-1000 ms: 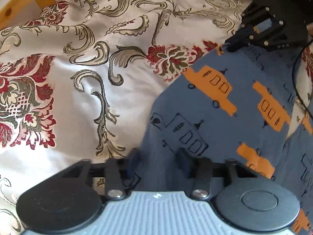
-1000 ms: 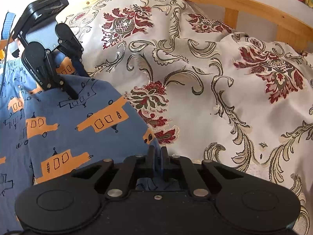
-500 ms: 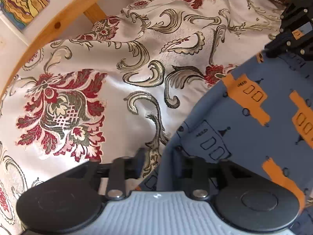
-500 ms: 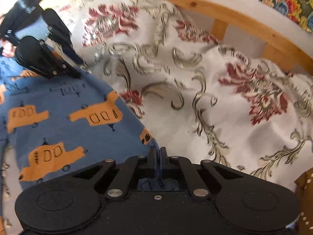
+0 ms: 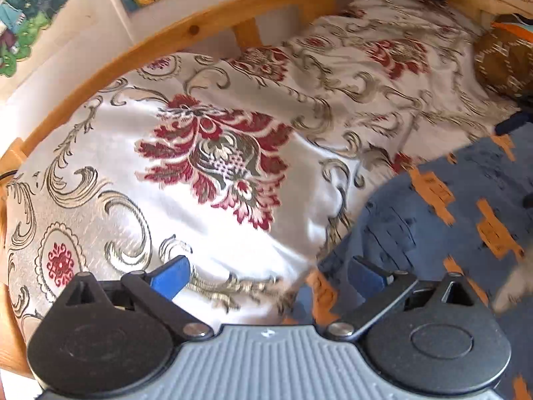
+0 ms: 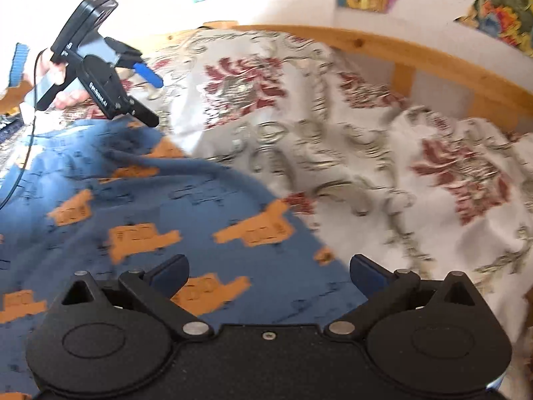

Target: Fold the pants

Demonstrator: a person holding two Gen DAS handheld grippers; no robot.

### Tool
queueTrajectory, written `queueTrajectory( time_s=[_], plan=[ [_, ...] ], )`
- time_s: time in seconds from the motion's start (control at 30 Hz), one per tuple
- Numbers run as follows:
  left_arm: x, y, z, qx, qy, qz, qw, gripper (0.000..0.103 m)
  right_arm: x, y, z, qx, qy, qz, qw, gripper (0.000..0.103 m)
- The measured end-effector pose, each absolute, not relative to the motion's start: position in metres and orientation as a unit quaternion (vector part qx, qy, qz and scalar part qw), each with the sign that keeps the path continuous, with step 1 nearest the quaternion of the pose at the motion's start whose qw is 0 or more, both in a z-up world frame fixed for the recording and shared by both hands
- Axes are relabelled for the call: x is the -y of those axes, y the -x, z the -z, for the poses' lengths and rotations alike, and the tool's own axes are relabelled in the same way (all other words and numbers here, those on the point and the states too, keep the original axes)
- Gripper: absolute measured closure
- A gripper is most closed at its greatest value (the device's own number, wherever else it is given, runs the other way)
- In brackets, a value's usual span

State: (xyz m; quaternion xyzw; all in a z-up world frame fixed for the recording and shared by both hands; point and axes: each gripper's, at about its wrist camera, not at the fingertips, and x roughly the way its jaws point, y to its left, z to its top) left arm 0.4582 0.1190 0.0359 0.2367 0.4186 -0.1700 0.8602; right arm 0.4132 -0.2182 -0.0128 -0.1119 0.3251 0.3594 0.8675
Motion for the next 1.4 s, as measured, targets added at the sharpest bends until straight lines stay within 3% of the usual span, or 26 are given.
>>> queueTrajectory(
  time_s=[0.17, 0.3, 0.43, 0.5, 0.53, 0.6, 0.67, 0.73, 0.8, 0.87, 0.9, 1.4],
  plan=[
    [-0.125, -0.458, -0.030, -0.460, -0.271, 0.187, 0.825, 0.001, 0.197, -0.435, 0.016, -0.339, 0.088, -0.369, 0.861, 0.001],
    [-0.134, -0.469, -0.023, -0.487, -0.232, 0.186, 0.821, 0.018, 0.180, -0.473, 0.016, -0.372, 0.056, -0.391, 0.840, 0.001],
    [-0.127, -0.476, -0.018, -0.495, -0.252, 0.202, 0.806, 0.025, 0.172, -0.514, 0.023, -0.421, 0.023, -0.390, 0.819, 0.001],
    [-0.121, -0.480, -0.015, -0.500, -0.268, 0.219, 0.794, 0.040, 0.169, -0.525, 0.027, -0.424, 0.023, -0.386, 0.819, 0.002],
    [-0.118, -0.482, -0.011, -0.507, -0.280, 0.225, 0.784, 0.056, 0.168, -0.527, 0.029, -0.422, 0.030, -0.382, 0.822, 0.005],
    [-0.117, -0.487, -0.002, -0.518, -0.305, 0.215, 0.770, 0.076, 0.165, -0.529, 0.034, -0.421, 0.049, -0.373, 0.825, 0.020],
    [-0.118, -0.489, -0.001, -0.523, -0.298, 0.214, 0.769, 0.081, 0.165, -0.529, 0.039, -0.425, 0.058, -0.365, 0.826, 0.031],
    [-0.116, -0.487, -0.002, -0.525, -0.289, 0.226, 0.768, 0.095, 0.165, -0.526, 0.043, -0.424, 0.068, -0.369, 0.824, 0.043],
    [-0.110, -0.484, 0.000, -0.515, -0.311, 0.225, 0.766, 0.098, 0.163, -0.525, 0.046, -0.425, 0.081, -0.364, 0.825, 0.073],
    [-0.108, -0.480, -0.001, -0.501, -0.316, 0.220, 0.775, 0.099, 0.160, -0.524, 0.049, -0.425, 0.096, -0.358, 0.826, 0.096],
    [-0.109, -0.478, -0.003, -0.491, -0.312, 0.219, 0.784, 0.099, 0.160, -0.522, 0.050, -0.421, 0.104, -0.354, 0.828, 0.100],
    [-0.129, -0.427, -0.039, -0.371, -0.290, 0.145, 0.870, 0.100, 0.170, -0.449, 0.014, -0.340, 0.129, -0.355, 0.861, 0.103]
  ],
)
